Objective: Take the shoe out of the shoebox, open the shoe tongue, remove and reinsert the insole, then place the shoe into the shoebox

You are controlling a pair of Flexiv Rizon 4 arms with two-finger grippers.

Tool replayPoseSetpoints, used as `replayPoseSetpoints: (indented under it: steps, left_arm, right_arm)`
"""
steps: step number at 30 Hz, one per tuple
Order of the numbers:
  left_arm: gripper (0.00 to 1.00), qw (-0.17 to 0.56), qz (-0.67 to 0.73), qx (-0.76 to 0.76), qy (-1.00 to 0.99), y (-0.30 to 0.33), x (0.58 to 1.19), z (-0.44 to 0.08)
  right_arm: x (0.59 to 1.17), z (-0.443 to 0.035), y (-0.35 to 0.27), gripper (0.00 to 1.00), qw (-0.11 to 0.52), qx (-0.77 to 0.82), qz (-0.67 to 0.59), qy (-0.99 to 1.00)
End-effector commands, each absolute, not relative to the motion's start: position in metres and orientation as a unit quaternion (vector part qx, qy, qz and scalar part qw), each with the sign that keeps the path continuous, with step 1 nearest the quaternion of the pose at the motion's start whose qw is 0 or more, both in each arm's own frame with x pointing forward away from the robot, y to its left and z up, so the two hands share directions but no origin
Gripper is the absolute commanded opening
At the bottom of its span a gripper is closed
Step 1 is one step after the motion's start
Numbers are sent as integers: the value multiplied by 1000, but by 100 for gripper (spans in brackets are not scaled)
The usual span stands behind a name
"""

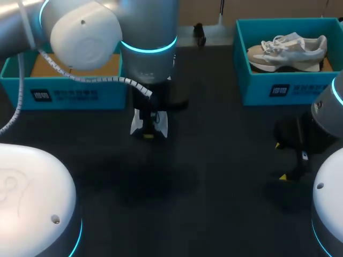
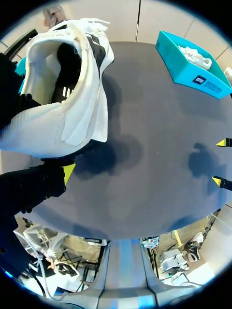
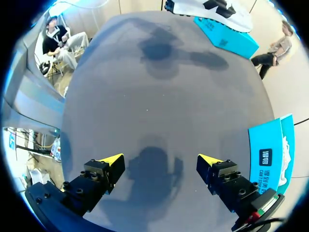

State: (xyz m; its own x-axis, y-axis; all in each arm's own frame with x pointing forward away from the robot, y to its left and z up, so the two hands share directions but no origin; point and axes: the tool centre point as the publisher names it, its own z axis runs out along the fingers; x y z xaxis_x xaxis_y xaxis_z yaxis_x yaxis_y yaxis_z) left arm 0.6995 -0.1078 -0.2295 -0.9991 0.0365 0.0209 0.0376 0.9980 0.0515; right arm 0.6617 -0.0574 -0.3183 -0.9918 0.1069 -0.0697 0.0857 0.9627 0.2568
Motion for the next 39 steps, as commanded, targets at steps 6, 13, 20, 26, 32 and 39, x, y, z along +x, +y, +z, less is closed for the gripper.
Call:
replayPoseSetpoints:
  steps: [6, 13, 20, 26, 32, 39]
  left_arm:
    - [0, -35, 0, -7, -999, -90, 750, -171]
    - [0, -30, 10, 7, -999, -62, 785, -152]
    - [0, -46, 9, 23, -999, -24, 828, -127]
    - [0, -56, -12, 13, -998, -11, 847, -122]
    - [0, -56, -12, 13, -998, -11, 847, -122]
    - [0, -56, -12, 13, -998, -11, 847, -122]
  right_arm:
    - [660, -318, -58, 100, 42, 48, 128, 990]
    - [660, -318, -58, 100, 42, 48, 128, 990]
    - [660, -318, -58, 100, 42, 48, 128, 990]
    - [660, -318, -58, 100, 42, 48, 128, 990]
    - [660, -318, -58, 100, 42, 48, 128, 990]
    - [660, -318, -58, 100, 42, 48, 128, 990]
